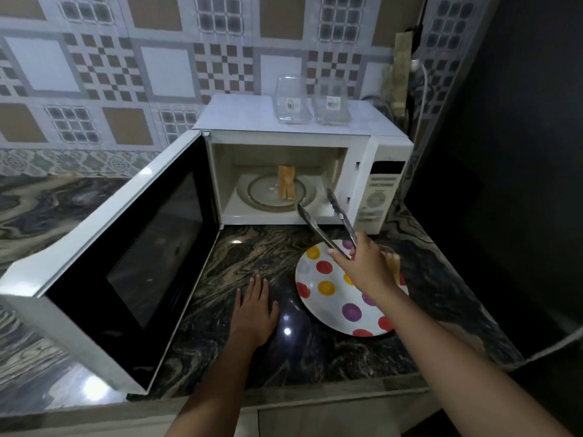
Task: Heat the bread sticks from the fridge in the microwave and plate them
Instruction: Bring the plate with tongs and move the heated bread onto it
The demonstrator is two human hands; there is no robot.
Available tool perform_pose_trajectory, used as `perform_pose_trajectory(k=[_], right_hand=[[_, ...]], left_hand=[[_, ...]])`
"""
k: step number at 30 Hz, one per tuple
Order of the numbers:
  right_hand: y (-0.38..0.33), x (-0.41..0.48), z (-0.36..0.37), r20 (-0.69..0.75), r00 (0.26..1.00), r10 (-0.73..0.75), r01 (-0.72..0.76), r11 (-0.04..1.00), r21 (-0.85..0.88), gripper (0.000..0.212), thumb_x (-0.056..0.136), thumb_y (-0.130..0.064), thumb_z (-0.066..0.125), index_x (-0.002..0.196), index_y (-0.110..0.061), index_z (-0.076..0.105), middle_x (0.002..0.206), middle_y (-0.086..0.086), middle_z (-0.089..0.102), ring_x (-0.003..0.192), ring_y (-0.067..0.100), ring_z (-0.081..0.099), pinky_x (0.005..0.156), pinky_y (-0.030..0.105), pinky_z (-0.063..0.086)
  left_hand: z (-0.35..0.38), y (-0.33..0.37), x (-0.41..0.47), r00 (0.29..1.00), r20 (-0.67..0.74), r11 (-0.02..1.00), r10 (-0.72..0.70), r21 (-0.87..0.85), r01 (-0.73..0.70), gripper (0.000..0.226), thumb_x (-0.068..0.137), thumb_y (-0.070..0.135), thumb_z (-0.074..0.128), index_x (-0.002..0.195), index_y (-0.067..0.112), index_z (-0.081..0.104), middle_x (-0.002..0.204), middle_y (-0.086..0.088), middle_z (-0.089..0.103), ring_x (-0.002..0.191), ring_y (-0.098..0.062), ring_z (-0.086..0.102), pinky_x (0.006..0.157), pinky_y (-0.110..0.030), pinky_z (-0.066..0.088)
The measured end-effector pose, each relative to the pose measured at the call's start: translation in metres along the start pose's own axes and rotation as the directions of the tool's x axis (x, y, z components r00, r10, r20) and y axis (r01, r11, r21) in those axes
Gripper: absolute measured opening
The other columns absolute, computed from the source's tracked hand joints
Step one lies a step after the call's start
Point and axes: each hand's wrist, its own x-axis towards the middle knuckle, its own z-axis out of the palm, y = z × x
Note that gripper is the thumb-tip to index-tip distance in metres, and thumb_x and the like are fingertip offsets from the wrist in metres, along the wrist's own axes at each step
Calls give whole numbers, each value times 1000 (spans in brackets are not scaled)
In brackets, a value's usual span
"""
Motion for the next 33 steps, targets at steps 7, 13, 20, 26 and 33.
perform_pose_trajectory(k=[7, 13, 20, 26, 33], right_hand=[[-49, 82, 46, 24, 993, 116, -117, 993, 18, 65, 84, -45, 62, 130, -2, 41, 125, 19, 55, 110, 38, 56, 85, 41, 49], [-82, 147, 73, 80, 979, 188, -183, 981, -68, 56, 88, -46, 58, 121, -1, 50, 117, 18, 57, 103, 35, 59, 76, 38, 49], [-99, 189, 92, 79, 959, 271, -271, 963, -9, 56, 84, -41, 64, 124, -3, 51, 122, 14, 58, 111, 34, 58, 77, 36, 47], [-108, 198, 98, 147, 954, 261, -244, 962, -121, 41, 91, -32, 57, 121, -3, 52, 122, 14, 54, 105, 31, 59, 76, 35, 48], [-112, 204, 102, 99, 955, 280, -265, 954, -137, 27, 92, -18, 53, 114, -4, 61, 120, 14, 58, 110, 32, 58, 77, 33, 46]], left_hand=[[-4, -13, 56, 999, -39, 1000, 30, 2, -30, 66, 96, 44, 24, 150, 12, 3, 159, -3, -1, 147, -12, -5, 118, -35, -6], [-5, -21, 97, 989, -135, 998, 62, 22, -59, 84, 79, 56, -2, 151, 13, 3, 159, -2, 1, 147, -12, -3, 116, -31, -9], [-4, -26, 106, 989, -143, 999, 29, -11, -31, 71, 85, 52, 24, 139, 11, 43, 147, -3, 42, 136, -13, 38, 112, -27, 6], [-4, -26, 105, 993, -112, 998, 41, -39, -46, 62, 84, 48, 38, 131, 10, 54, 135, -3, 56, 126, -14, 52, 108, -29, 15], [-3, -27, 106, 994, -105, 999, 11, -37, -15, 63, 85, 48, 36, 132, 11, 52, 138, -3, 52, 128, -13, 50, 109, -29, 13]])
